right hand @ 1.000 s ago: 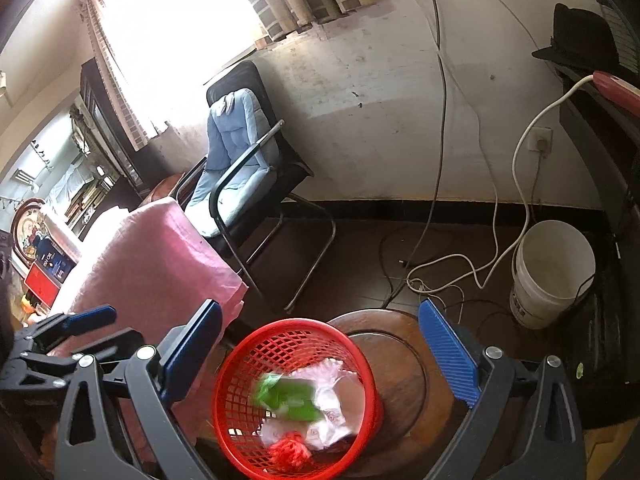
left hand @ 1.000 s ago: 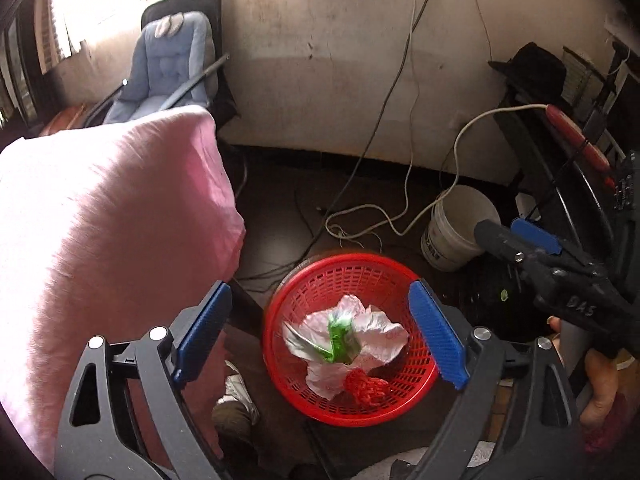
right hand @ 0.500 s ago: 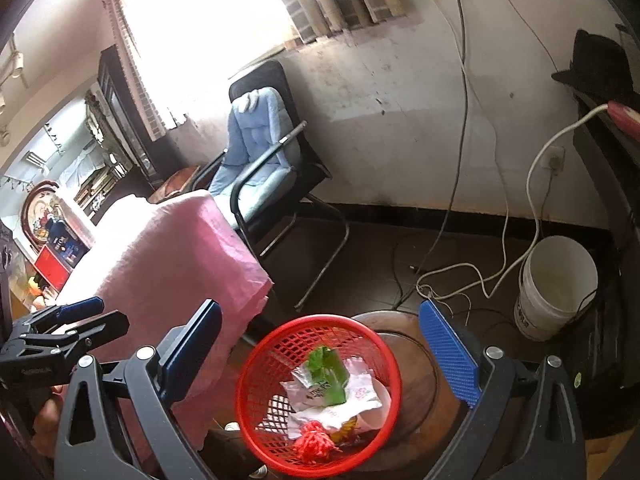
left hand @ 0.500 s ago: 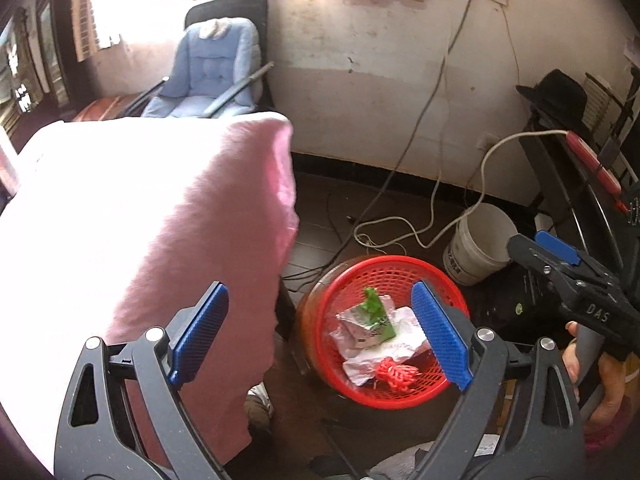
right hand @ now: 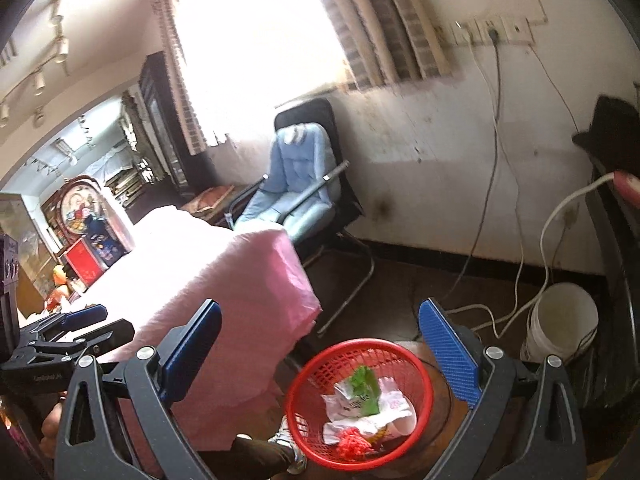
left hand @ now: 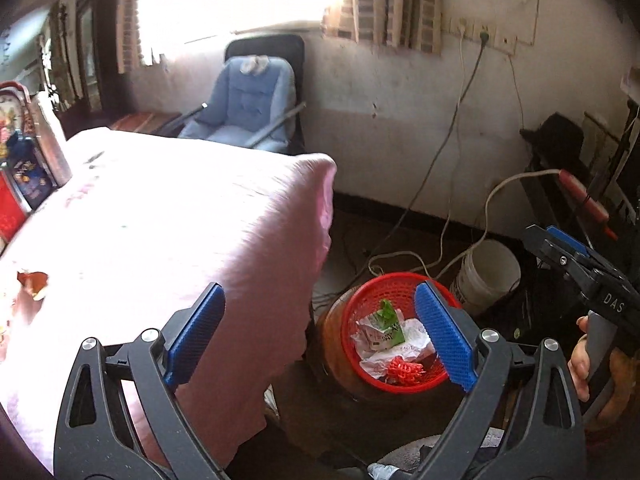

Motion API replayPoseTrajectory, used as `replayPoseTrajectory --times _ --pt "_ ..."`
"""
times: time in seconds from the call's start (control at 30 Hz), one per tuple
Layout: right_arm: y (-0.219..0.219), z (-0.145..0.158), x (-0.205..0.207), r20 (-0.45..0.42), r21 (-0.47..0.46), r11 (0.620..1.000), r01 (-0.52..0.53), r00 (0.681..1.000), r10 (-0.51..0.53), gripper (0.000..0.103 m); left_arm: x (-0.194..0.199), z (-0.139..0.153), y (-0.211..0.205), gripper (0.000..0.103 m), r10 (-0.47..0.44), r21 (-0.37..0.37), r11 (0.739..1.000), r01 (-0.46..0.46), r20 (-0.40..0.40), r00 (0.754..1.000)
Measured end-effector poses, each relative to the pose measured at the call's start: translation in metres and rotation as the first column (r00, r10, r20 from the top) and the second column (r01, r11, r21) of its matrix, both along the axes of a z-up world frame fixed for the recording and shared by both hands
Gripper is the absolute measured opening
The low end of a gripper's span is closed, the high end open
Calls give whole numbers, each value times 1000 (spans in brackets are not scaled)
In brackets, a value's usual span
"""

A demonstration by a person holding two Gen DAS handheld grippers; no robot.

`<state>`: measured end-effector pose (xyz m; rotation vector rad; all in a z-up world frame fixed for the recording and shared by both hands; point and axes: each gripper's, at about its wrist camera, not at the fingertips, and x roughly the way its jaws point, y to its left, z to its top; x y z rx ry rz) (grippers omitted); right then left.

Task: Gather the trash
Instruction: 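Move both open tools back over the table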

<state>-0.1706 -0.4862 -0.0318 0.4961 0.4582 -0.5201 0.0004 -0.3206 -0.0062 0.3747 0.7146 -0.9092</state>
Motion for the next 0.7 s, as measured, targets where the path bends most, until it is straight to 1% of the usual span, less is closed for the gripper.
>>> replayPoseTrajectory --times 0.17,0.4,0.53,0.7 --pt "28 29 -4 42 -29 999 -39 998 40 97 -5 21 40 94 42 -62 997 -40 24 999" --pt "78 62 0 54 -108 989 -103 993 109 97 -7 49 95 96 109 -142 985 -101 49 993" --pt "103 77 5 58 -139 979 -146 986 156 97 -8 62 126 96 147 -175 975 -133 69 987" --pt "129 87 15 44 -180 966 -185 980 196 97 -7 72 159 96 191 -210 963 -170 85 978"
